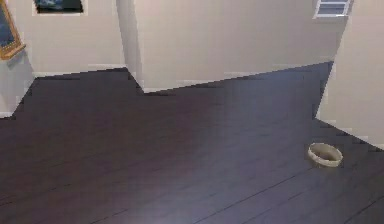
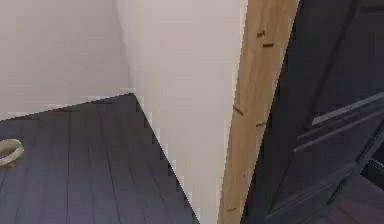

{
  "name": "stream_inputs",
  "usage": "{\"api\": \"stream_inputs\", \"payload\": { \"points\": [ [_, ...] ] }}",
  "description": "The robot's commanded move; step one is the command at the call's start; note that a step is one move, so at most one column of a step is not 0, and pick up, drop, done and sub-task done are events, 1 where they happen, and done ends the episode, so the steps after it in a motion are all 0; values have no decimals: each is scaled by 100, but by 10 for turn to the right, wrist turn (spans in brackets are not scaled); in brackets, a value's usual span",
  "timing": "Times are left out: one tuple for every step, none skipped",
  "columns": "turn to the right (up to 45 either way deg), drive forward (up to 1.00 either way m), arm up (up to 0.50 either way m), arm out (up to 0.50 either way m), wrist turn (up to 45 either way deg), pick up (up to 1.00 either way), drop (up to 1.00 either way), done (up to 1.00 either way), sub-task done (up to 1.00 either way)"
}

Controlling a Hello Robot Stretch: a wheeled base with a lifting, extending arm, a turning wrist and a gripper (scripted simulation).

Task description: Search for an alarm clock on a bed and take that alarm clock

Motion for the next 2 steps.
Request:
{"api": "stream_inputs", "payload": {
  "points": [
    [240, 0, 0, 0, 0, 0, 0, 0, 0],
    [0, 100, 0, 0, 0, 0, 0, 0, 0]
  ]
}}
